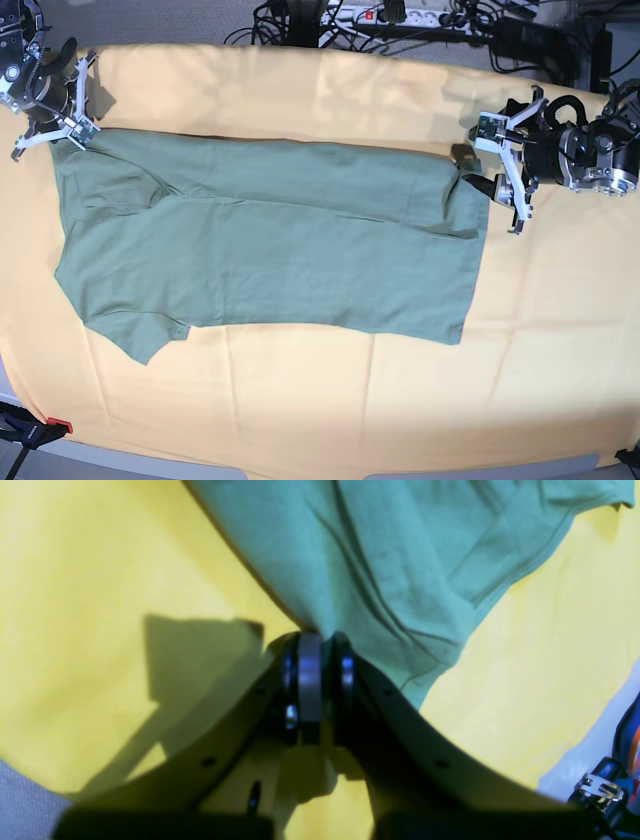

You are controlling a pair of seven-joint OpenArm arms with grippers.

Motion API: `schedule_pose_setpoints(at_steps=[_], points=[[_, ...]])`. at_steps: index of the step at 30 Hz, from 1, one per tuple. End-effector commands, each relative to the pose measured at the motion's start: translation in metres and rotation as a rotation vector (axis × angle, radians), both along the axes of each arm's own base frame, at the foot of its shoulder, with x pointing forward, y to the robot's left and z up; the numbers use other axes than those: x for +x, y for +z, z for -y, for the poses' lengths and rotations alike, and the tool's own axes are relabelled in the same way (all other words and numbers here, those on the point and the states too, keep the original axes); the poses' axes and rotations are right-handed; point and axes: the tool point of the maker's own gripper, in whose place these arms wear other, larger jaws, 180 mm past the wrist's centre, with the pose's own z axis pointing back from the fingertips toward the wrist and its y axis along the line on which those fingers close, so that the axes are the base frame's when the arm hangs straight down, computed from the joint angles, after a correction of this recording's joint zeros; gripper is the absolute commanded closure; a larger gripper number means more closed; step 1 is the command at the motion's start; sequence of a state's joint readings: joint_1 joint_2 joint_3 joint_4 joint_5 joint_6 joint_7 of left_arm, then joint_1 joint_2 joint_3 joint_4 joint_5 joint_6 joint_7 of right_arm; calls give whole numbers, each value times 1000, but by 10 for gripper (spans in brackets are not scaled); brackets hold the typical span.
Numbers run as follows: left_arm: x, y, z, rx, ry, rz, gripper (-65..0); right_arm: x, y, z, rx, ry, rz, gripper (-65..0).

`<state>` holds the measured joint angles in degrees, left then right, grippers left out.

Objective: Fold the T-shirt properly
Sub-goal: 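Regrasp the folded edge with both grippers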

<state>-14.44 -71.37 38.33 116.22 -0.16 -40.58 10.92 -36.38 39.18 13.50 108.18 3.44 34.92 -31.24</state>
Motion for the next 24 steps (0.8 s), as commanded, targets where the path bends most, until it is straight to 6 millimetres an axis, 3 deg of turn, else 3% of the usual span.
schedule_pose_setpoints(at_steps=[1, 10, 17, 24], points=[[5, 8, -1, -10, 4, 22, -355, 3, 5, 7, -32, 1, 7, -56], [13, -5, -6, -16, 53, 2, -356, 0, 3, 4, 2, -22, -12, -69], [25, -26, -9, -39, 128, -28, -356, 0, 3, 4, 2, -22, -11, -262], [33, -40, -24, -37, 155, -38, -356, 0, 3, 4, 4, -22, -10, -266]])
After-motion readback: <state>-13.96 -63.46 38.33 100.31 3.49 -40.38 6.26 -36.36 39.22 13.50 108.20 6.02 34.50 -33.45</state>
